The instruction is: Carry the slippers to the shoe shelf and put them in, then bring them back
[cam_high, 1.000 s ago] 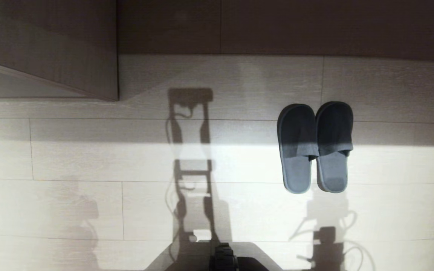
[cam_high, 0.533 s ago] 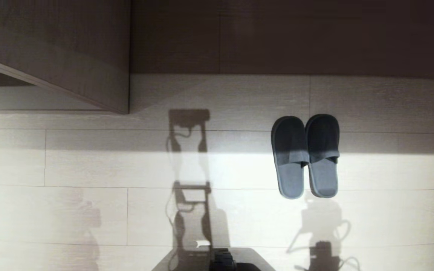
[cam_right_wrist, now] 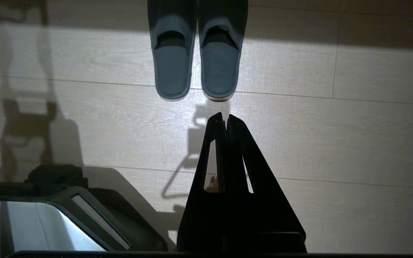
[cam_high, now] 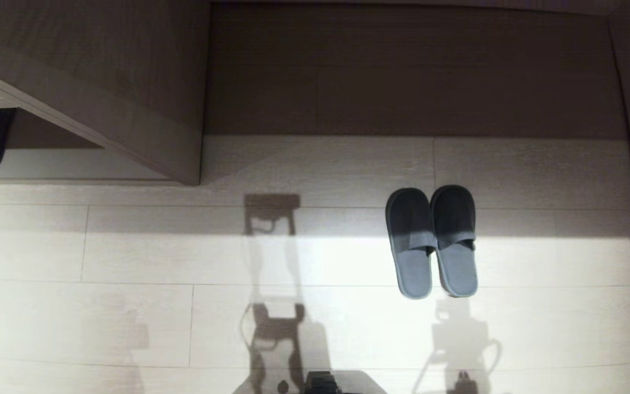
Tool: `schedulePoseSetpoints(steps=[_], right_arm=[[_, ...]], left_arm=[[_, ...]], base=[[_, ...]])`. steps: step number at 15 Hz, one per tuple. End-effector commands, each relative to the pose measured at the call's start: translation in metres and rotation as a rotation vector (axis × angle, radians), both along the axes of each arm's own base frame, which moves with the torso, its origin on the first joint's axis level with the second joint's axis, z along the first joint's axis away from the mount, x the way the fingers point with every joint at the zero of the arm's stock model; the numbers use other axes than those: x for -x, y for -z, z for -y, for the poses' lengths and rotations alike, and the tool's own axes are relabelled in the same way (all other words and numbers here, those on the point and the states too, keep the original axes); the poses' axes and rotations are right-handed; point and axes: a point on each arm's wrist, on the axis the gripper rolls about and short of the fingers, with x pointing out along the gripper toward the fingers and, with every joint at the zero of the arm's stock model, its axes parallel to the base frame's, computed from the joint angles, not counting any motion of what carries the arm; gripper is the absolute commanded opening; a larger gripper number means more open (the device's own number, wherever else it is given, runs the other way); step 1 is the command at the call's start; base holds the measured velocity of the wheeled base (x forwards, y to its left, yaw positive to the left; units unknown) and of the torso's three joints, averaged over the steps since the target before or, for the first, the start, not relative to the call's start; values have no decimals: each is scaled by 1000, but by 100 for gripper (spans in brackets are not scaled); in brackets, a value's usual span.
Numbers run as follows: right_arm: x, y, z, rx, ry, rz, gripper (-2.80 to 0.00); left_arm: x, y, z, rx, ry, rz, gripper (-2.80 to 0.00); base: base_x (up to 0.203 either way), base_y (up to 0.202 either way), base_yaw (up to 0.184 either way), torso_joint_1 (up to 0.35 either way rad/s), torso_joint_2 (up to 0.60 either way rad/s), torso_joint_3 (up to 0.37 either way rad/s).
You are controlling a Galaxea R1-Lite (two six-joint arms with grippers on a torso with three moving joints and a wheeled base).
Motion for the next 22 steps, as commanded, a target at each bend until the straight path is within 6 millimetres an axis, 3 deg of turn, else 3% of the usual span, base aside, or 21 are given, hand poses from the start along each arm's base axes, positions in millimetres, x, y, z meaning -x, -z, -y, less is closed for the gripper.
schedulePoseSetpoints(steps=[1,22], right_arm=[[0,0,0,0,-1,-2,-280],[0,0,0,0,-1,-2,-280]], left_arm=[[0,0,0,0,-2,-1,-280],[0,0,0,2,-2,0,-280]], base=[[0,0,0,2,4,201],[0,0,0,3,2,201]])
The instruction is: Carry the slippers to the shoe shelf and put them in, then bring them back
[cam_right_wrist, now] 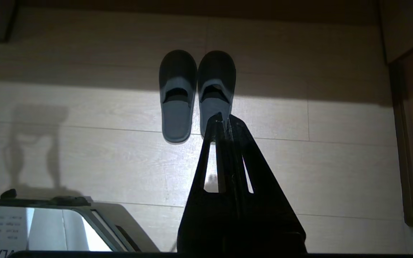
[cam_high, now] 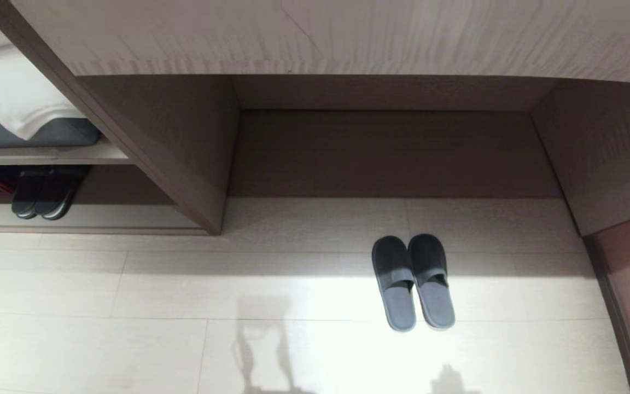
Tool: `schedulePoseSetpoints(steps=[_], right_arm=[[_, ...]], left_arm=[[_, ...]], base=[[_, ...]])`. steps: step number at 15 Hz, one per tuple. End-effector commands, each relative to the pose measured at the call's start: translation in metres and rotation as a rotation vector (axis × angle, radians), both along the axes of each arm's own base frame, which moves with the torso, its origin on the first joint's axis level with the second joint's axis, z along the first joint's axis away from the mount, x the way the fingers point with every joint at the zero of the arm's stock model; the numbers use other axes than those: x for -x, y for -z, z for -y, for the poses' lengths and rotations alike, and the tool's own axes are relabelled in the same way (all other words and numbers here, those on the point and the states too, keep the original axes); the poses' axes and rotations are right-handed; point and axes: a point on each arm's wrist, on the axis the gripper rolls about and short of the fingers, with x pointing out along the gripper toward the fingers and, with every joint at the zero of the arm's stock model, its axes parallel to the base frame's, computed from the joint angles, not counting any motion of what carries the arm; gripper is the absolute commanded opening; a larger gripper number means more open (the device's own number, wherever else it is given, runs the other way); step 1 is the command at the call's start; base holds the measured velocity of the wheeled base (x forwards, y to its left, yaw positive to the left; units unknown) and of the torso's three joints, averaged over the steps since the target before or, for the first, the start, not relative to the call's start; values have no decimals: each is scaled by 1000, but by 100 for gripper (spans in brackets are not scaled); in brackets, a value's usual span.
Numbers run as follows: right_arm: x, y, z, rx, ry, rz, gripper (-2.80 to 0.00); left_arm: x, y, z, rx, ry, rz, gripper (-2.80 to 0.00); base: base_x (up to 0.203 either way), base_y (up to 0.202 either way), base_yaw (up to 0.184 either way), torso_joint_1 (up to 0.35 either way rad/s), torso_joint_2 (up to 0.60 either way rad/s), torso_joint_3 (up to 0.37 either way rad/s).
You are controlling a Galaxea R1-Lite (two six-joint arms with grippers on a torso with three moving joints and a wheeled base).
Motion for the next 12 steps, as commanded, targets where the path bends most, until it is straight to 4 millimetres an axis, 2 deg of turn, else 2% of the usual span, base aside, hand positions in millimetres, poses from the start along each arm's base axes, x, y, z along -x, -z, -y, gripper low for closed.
schedulePoseSetpoints(steps=[1,12], right_arm=[[0,0,0,0,-1,-1,-280],[0,0,0,0,-1,0,-280]], left_arm=[[0,0,0,1,-1,0,-280],[0,0,0,1,-1,0,-280]], base=[[0,0,0,7,2,198],[0,0,0,1,2,202]])
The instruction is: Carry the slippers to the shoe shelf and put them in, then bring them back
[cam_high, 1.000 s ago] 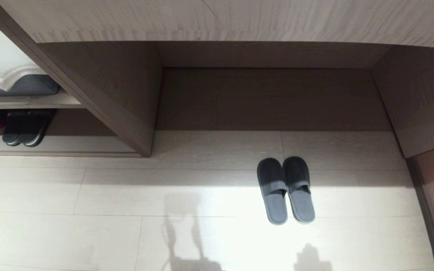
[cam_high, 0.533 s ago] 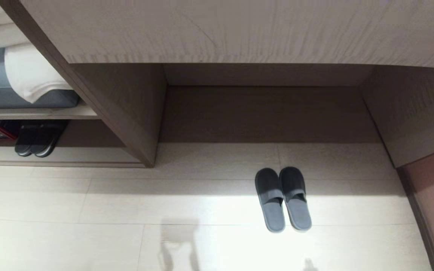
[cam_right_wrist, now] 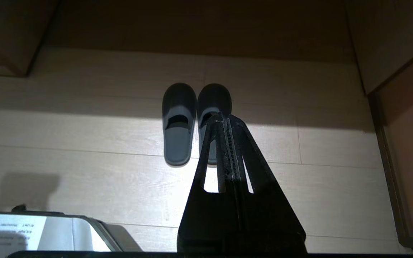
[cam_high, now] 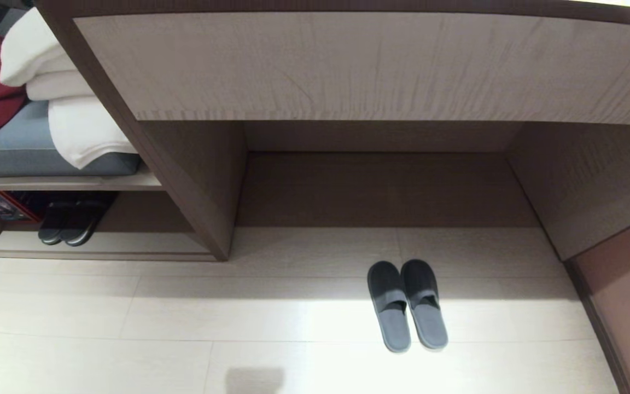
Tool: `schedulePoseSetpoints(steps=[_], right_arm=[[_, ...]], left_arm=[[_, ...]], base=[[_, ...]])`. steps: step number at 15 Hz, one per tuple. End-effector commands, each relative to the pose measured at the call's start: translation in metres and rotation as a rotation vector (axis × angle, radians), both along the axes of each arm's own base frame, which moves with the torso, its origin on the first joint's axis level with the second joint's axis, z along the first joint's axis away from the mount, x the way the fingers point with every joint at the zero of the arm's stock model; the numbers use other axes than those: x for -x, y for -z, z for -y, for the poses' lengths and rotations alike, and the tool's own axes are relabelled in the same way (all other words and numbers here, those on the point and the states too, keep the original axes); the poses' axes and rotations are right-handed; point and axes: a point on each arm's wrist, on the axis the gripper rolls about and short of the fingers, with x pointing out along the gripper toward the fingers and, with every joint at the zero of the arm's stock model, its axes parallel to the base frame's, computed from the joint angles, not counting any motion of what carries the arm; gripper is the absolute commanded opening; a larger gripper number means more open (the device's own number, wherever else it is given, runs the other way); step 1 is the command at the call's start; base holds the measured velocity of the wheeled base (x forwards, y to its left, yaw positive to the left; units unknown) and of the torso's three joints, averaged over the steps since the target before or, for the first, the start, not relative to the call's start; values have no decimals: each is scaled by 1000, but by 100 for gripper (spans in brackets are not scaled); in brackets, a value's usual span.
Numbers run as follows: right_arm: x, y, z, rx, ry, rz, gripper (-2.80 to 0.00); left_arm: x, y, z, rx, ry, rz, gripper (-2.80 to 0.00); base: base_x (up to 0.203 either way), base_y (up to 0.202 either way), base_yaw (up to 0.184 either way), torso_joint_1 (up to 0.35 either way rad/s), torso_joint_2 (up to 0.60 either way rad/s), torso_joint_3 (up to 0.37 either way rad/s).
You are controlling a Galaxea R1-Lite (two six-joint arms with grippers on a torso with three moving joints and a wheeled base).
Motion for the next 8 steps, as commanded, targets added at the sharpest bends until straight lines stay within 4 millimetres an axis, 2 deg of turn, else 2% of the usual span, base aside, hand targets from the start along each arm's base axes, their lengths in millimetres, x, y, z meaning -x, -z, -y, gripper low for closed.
schedulePoseSetpoints(steps=[1,8], right_arm=[[0,0,0,0,-1,-2,-280],[0,0,0,0,-1,-4,-280]], left_arm=[[0,0,0,0,-1,0,-280],[0,0,0,0,0,0,-280]], base=[[0,0,0,2,-1,195],[0,0,0,4,2,202]])
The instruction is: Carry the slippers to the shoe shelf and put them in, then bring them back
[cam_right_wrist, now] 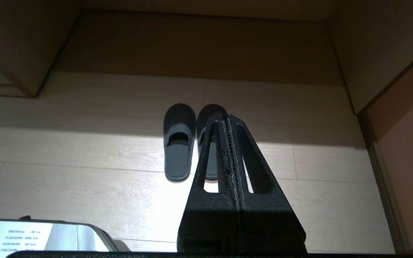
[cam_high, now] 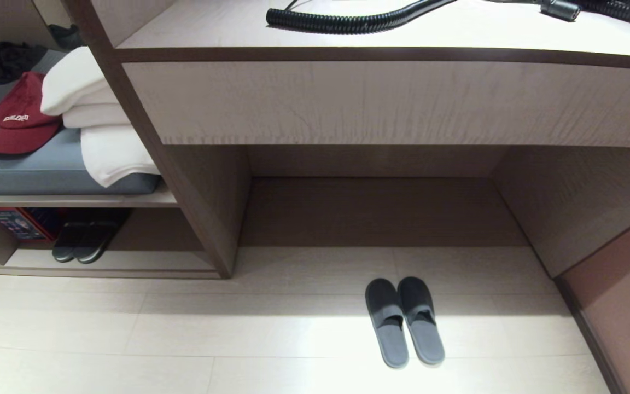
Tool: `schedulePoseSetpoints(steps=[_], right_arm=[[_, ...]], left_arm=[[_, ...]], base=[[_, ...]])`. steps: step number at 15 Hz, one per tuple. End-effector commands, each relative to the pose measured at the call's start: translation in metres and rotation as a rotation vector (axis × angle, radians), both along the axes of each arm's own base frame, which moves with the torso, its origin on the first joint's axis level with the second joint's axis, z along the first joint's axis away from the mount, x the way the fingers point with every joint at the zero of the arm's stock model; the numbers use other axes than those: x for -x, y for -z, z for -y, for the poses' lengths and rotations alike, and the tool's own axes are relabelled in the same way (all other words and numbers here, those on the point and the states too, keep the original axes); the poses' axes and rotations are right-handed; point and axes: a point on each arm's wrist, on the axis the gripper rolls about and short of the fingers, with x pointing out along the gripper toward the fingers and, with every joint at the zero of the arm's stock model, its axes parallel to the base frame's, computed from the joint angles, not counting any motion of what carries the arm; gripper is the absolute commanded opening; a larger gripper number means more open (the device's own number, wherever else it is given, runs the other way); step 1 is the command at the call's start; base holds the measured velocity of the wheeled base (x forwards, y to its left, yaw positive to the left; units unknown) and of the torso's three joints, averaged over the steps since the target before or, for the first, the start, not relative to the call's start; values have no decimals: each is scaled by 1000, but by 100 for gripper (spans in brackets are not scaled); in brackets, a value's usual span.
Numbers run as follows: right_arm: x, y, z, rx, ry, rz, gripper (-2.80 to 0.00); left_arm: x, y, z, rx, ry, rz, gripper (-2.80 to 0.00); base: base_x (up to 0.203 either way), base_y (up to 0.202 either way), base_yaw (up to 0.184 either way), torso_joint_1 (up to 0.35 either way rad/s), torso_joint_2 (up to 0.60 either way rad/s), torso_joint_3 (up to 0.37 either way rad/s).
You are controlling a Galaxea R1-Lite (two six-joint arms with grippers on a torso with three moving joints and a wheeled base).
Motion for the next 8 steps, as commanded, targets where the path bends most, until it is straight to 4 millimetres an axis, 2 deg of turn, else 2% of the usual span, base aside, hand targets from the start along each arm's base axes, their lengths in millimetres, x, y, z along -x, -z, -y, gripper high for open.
schedulePoseSetpoints(steps=[1,8], right_arm=[[0,0,0,0,-1,-2,-280],[0,0,0,0,-1,0,-280]], left_arm=[[0,0,0,0,0,0,-280],[0,0,0,0,-1,0,-280]], base=[[0,0,0,0,2,205],[0,0,0,3,2,200]])
